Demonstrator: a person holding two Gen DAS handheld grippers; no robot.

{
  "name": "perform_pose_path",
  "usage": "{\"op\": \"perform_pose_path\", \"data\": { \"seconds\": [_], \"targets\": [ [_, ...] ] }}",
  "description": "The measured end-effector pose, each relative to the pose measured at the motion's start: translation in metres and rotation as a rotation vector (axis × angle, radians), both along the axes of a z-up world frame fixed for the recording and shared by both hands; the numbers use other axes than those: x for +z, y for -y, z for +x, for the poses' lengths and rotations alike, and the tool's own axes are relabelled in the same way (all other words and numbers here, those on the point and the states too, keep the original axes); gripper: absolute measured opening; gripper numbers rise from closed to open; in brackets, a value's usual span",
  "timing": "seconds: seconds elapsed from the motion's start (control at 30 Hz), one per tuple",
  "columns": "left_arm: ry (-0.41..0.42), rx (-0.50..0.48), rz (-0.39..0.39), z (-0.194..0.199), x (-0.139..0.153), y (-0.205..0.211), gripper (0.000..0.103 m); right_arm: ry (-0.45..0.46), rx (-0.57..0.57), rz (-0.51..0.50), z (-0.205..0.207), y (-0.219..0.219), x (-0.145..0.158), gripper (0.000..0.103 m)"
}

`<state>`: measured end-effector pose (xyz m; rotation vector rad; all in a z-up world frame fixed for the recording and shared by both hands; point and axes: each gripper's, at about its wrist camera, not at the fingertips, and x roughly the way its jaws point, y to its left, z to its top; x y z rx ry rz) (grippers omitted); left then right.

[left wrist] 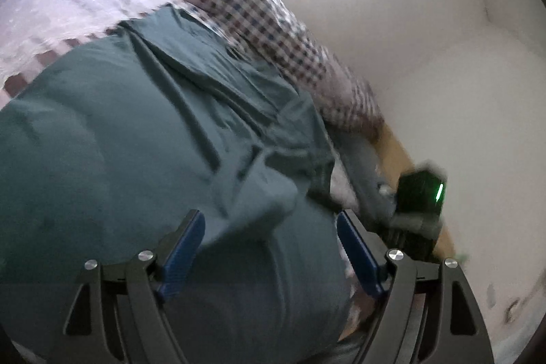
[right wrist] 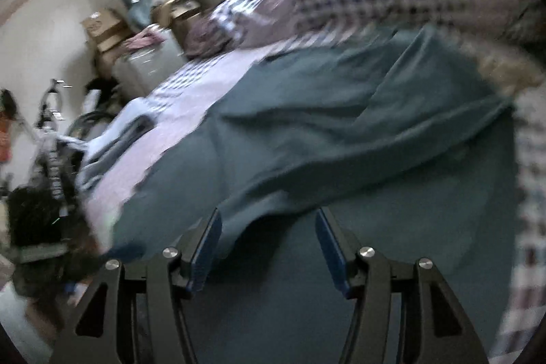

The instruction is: Fold clothes

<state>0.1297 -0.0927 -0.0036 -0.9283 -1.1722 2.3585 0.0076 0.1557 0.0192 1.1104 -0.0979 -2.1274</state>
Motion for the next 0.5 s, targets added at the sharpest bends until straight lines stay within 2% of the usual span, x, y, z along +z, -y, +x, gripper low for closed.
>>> {"op": "perform_pose_path", "data": {
  "seconds": [0.1, 0.2, 0.23, 0.27, 0.3, 0.4, 0.5],
  "targets": [
    [0.039, 0.036, 0.069, -0.003, -0.011, 0.014, 0.083, 0.048, 0.069, -0.015, 0.007, 0.014, -0.023, 0.061],
    [0.093, 0.045, 0.131, -0.011, -0.024, 0.018, 0.083, 0.051, 0.126, -0.048, 0.011, 0.026, -0.029, 0.058],
    [0.096, 0.050, 0.136, -0.011, -0.025, 0.019, 0.083, 0.047, 0.150, -0.059, 0.014, 0.031, -0.028, 0.050],
    [0.090, 0.056, 0.134, -0.011, -0.024, 0.021, 0.083, 0.041, 0.170, -0.063, 0.017, 0.035, -0.026, 0.019],
    [0.084, 0.063, 0.131, -0.010, -0.023, 0.022, 0.083, 0.031, 0.185, -0.059, 0.020, 0.035, -0.019, 0.004],
    [0.073, 0.075, 0.120, -0.009, -0.021, 0.024, 0.083, 0.001, 0.233, -0.051, 0.032, 0.029, 0.005, 0.004],
    [0.086, 0.057, 0.107, -0.011, -0.024, 0.018, 0.083, -0.040, 0.238, 0.007, 0.041, 0.010, 0.025, 0.004]
  ]
}}
